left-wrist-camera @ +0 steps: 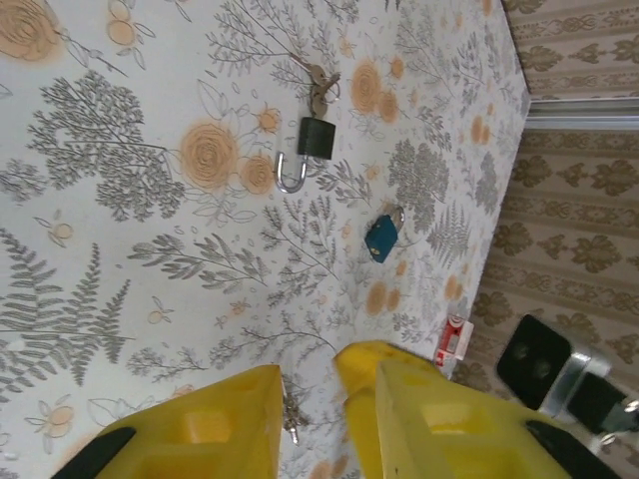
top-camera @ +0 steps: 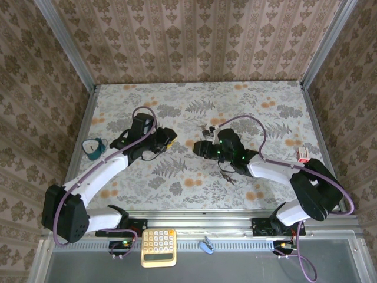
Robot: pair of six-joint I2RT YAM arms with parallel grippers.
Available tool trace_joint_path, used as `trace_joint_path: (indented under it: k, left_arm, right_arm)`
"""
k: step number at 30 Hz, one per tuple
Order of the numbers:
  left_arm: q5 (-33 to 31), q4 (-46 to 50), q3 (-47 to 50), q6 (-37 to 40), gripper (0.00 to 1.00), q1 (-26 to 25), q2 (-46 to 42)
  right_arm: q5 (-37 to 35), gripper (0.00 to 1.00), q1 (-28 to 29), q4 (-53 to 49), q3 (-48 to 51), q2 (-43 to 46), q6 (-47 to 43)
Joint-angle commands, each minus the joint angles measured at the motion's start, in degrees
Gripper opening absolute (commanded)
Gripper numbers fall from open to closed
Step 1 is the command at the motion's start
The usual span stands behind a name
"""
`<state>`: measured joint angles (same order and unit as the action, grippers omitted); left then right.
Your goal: Unlock with the key
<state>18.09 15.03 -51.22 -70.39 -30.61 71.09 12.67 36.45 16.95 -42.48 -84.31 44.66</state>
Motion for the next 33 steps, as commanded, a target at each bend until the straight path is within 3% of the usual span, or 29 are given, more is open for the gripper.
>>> trace_joint_path:
  k: [1,5,11,18,33]
  left_arm:
    - [-2.00,2.85,1.53,2.17,0.34,0.11,-1.96]
    - [-2.96,3.68,2.69,2.60,0.37,0.11,-2.50]
    - [-3.32,3.51,4.97,2.19,0.40,0.07,-3.40]
    - [-4.02,4.29,6.94,1.94,0.41,0.07,-5.21]
    - [-4.46,4.81,9.63,0.51,0.42,0.20,-7.24]
  right_arm:
    - [-7.70,0.44,-1.81,-15.37,-6.63,1.51,-5.99]
    - [-10.64,0.45,-3.92,-25.26,-14.09,-1.94,-9.59]
    - [-10.57,0.53,-7.48,-34.08,-26.56,-14.57,-11.26]
    - [-10.15,0.53,-9.33,-38.09,-37.59,-28.03,-11.23]
    - [-7.39,0.51,-11.75,-43.42,-52.33,-42.88,-12.90]
